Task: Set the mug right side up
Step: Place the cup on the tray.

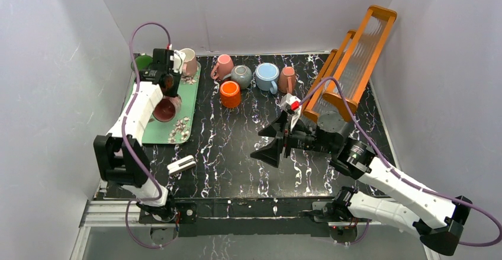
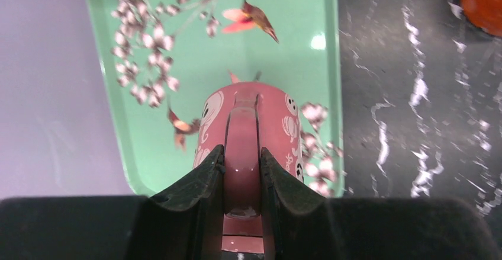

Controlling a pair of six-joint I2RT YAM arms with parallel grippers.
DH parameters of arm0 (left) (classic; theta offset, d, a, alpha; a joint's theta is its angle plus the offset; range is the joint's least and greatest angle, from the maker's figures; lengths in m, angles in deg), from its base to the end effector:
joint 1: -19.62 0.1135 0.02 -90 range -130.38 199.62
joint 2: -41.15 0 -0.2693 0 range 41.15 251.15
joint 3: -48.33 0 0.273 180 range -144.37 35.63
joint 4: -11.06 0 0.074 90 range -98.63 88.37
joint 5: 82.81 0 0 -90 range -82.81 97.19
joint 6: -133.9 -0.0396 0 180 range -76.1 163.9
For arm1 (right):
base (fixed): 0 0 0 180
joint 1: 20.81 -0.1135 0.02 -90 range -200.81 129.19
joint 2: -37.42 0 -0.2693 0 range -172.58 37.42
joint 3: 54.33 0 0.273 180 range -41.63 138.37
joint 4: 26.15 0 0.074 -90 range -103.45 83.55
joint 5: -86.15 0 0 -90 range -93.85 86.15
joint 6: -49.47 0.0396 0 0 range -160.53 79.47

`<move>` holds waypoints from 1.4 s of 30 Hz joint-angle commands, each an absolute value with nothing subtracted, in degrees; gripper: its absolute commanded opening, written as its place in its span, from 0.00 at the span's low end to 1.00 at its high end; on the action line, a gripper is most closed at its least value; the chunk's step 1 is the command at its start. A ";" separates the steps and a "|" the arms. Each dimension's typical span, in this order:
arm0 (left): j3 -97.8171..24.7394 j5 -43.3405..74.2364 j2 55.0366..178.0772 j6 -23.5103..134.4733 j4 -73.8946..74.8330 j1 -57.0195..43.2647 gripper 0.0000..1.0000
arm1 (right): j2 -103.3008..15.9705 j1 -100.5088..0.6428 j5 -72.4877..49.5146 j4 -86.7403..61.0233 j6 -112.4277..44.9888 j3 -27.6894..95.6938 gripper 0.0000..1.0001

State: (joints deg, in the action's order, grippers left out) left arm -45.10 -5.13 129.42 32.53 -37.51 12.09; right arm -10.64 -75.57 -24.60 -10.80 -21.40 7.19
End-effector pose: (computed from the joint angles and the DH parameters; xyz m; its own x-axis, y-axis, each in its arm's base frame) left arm 0.3636 -0.0395 0.3298 -0.6730 0.2832 -0.6833 0.1092 0.9517 0.2870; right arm 0.1135 0.1849 0.3737 -0.3352 0.0566 -0.9404 -0.9084 0.2454 0.3386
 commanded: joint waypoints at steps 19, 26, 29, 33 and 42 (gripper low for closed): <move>-63.75 -1.83 149.87 6.56 -49.81 12.19 0.00 | -10.42 -75.70 -22.22 -9.08 -24.77 8.52 0.99; -66.55 2.11 153.08 7.18 -49.57 10.33 0.38 | -11.20 -75.74 -22.07 -9.10 -24.15 8.87 0.99; -67.71 3.02 154.81 7.61 -49.80 10.22 0.41 | -10.79 -75.74 -21.93 -8.50 -24.00 9.16 0.99; -68.56 2.35 155.29 8.49 -49.61 9.51 0.47 | -9.95 -75.73 -21.31 -7.81 -23.83 9.32 0.99; -64.50 -1.08 149.15 12.89 -43.05 8.43 0.52 | -8.71 -75.69 -20.42 -7.31 -23.08 9.17 0.99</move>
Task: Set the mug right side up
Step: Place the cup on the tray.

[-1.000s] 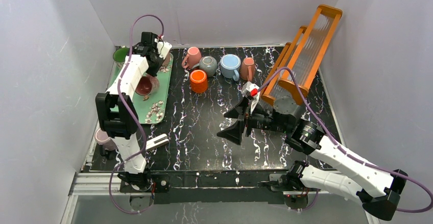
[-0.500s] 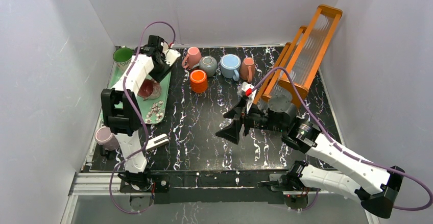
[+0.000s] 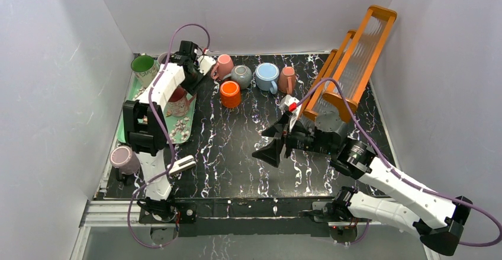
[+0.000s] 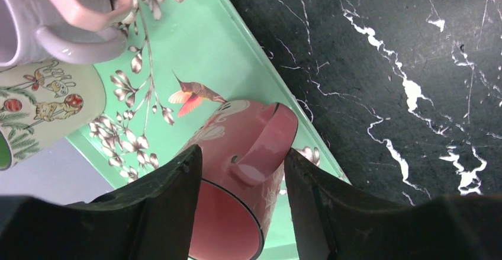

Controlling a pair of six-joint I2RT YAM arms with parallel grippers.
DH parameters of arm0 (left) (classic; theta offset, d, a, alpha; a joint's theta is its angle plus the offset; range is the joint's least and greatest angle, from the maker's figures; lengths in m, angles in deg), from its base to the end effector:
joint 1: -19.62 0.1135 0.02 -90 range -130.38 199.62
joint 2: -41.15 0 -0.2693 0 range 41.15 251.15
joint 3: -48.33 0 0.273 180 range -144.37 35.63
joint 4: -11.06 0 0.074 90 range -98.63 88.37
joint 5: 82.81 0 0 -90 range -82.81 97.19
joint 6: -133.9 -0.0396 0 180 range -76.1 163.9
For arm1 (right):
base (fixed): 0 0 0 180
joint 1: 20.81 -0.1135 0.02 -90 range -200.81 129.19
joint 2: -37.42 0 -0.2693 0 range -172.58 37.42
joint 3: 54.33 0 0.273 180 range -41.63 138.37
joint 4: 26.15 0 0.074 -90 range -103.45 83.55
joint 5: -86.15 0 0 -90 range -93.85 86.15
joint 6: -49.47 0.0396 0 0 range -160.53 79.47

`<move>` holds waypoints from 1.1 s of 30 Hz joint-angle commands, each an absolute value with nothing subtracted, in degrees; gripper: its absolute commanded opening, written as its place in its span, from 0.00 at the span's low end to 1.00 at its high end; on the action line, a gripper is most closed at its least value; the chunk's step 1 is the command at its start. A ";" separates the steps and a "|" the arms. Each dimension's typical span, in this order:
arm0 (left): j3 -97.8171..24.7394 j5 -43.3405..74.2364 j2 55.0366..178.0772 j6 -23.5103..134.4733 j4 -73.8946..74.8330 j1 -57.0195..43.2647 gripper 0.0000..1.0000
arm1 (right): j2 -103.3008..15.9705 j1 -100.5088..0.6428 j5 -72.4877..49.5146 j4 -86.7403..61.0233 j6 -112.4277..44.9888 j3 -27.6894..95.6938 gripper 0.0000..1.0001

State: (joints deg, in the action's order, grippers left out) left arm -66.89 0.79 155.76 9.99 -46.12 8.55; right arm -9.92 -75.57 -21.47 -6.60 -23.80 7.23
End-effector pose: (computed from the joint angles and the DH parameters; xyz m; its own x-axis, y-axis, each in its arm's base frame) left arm 0.4597 -0.0854 0.2666 -0.6069 0.6837 -0.4053 0.5653 0.7298 0.3846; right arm 0.1133 0.1812 0.3682 -0.3255 0.0148 -0.9454 -0.8966 0.3128 0.3135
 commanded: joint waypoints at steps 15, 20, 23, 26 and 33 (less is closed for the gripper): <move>-51.39 -17.25 136.20 48.61 -29.33 6.28 0.58 | -6.25 -75.74 -19.75 -5.66 -22.02 9.26 0.99; -42.60 -16.72 129.61 58.38 -25.64 6.22 0.56 | -5.76 -75.74 -19.79 -4.90 -22.47 9.52 0.99; -37.30 -15.22 125.93 62.18 -23.09 6.03 0.55 | -5.42 -75.74 -19.67 -4.82 -22.65 9.23 0.99; -33.13 -15.55 123.65 66.08 -21.95 5.35 0.54 | -5.05 -75.73 -19.45 -4.99 -22.69 8.80 0.99; -26.58 -16.57 124.11 70.92 -14.43 4.77 0.54 | -4.87 -75.73 -19.55 -5.08 -22.61 8.75 0.99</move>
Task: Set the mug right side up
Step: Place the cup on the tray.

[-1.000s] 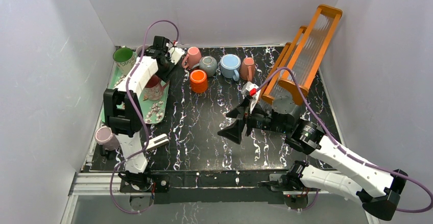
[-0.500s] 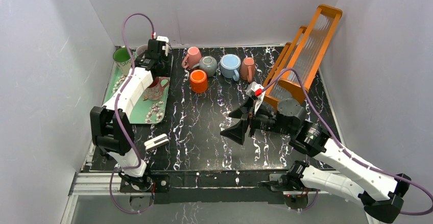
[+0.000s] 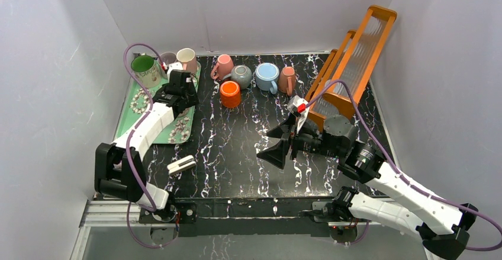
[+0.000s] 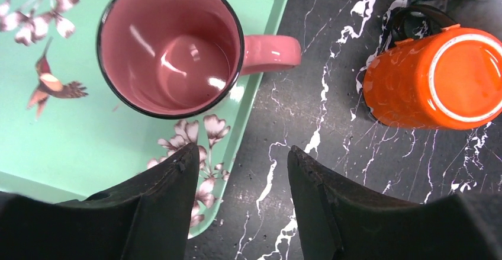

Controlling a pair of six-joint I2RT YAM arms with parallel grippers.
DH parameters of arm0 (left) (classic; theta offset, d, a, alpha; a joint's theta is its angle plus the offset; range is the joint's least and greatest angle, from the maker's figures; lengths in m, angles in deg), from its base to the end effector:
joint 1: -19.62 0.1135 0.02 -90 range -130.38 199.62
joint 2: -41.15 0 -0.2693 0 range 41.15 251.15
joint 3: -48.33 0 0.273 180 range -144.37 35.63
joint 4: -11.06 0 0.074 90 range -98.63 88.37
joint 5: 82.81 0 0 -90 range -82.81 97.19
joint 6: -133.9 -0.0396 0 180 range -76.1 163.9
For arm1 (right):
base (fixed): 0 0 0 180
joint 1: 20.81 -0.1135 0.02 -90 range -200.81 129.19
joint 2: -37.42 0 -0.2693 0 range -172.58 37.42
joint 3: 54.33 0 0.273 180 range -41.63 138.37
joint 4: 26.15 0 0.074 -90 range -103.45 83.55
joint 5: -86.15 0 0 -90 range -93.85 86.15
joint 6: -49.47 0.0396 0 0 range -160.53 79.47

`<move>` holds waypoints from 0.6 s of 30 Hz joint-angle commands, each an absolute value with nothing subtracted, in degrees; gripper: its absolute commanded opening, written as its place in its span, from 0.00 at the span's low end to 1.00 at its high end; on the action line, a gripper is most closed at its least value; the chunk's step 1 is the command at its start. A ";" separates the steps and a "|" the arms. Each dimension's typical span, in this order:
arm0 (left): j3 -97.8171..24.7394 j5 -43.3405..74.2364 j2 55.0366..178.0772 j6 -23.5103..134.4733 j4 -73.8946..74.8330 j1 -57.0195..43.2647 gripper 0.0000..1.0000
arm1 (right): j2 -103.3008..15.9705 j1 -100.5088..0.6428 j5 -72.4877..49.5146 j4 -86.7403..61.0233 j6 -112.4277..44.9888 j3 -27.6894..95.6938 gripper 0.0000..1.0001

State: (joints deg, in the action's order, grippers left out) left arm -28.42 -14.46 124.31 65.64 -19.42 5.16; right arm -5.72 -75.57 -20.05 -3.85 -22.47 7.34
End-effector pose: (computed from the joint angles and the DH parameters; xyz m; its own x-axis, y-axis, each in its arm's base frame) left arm 0.3405 -0.0727 0.2839 -0.5201 -0.2214 -0.8249 -0.2651 0.9600 -0.0905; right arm 0.1030 0.1649 0.3770 -0.3290 0.0502 -0.9430 -0.8866 0.3273 0.3268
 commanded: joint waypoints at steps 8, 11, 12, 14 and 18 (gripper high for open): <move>-27.02 -24.07 129.90 74.25 -10.81 4.79 0.53 | -4.34 -75.70 -19.02 -4.21 -22.47 9.15 0.99; -27.66 -28.93 131.81 74.97 -10.81 4.95 0.51 | -4.08 -75.71 -18.61 -3.70 -22.54 9.25 0.99; -27.61 -30.22 132.16 75.27 -10.58 5.08 0.50 | -3.92 -75.73 -18.48 -3.56 -22.56 9.38 0.99; -27.35 -32.31 132.41 76.02 -10.13 5.41 0.50 | -3.69 -75.72 -18.14 -3.12 -22.73 9.56 0.99; -27.00 -34.24 132.93 77.48 -9.48 6.95 0.50 | -3.22 -75.74 -17.41 -2.41 -23.18 9.69 0.99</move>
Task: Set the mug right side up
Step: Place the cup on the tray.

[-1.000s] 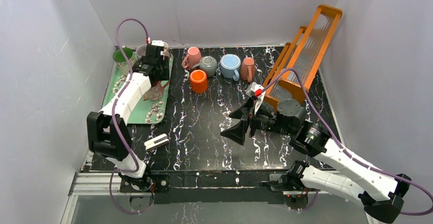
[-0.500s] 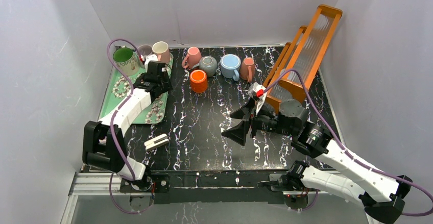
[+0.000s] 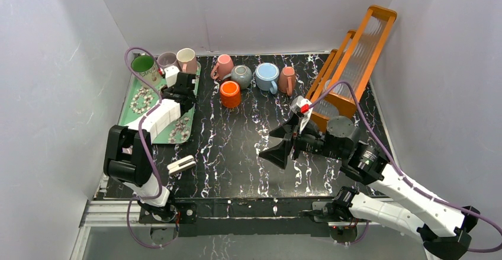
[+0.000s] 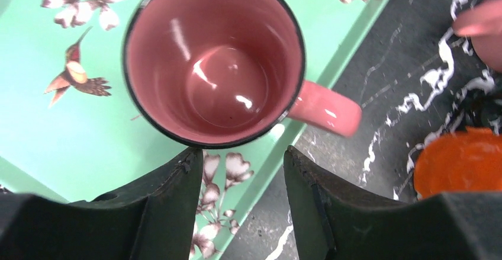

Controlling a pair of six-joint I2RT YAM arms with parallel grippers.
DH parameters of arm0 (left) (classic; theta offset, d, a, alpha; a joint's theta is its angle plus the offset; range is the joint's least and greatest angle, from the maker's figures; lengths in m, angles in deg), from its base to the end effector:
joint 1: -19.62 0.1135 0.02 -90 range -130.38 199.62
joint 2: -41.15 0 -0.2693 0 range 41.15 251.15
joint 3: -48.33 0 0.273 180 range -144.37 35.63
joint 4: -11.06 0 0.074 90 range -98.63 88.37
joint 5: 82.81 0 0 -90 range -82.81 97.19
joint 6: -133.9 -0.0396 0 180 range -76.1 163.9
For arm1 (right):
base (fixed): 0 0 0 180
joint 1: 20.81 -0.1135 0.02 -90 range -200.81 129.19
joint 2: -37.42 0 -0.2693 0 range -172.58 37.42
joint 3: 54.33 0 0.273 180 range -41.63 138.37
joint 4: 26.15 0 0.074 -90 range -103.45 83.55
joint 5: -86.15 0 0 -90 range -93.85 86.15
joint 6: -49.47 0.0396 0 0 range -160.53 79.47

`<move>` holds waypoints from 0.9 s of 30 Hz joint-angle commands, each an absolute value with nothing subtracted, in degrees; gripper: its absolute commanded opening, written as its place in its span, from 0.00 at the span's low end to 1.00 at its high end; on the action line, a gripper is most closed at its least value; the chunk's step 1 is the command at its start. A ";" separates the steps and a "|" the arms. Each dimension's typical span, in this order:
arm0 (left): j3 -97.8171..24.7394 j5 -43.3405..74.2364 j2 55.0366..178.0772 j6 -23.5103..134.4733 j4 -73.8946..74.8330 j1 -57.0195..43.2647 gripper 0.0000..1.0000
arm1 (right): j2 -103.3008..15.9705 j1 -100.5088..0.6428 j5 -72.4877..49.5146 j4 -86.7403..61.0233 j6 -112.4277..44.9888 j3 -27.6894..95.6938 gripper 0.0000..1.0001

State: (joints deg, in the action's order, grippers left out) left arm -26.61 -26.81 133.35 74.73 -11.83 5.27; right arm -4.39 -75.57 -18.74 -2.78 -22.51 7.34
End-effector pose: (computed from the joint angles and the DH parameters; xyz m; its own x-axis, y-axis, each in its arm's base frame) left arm 0.3666 -0.0709 0.2327 -0.4295 -0.3287 -0.8411 -0.4993 0.8625 -0.0821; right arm 0.1002 0.1595 0.3789 -0.3235 0.0601 -0.9443 -0.8804 0.3465 0.3237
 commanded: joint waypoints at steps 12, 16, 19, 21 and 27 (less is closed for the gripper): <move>-32.07 -37.24 139.60 79.00 -9.59 11.38 0.53 | -2.04 -75.73 -15.76 -1.58 -24.65 8.51 0.99; -32.34 -39.58 140.17 80.05 -9.57 12.30 0.55 | -2.05 -75.72 -15.17 -1.17 -25.15 8.45 0.99; -31.84 -38.97 140.56 79.10 -6.44 13.88 0.55 | -1.97 -75.71 -15.02 -0.82 -25.09 8.55 0.99; -33.06 -38.59 141.74 78.71 -6.89 15.13 0.55 | -1.78 -75.74 -15.05 -0.94 -25.13 8.44 0.99; -36.02 -37.03 144.40 77.87 -6.54 18.37 0.54 | -1.93 -75.73 -14.94 -1.41 -24.98 8.35 0.99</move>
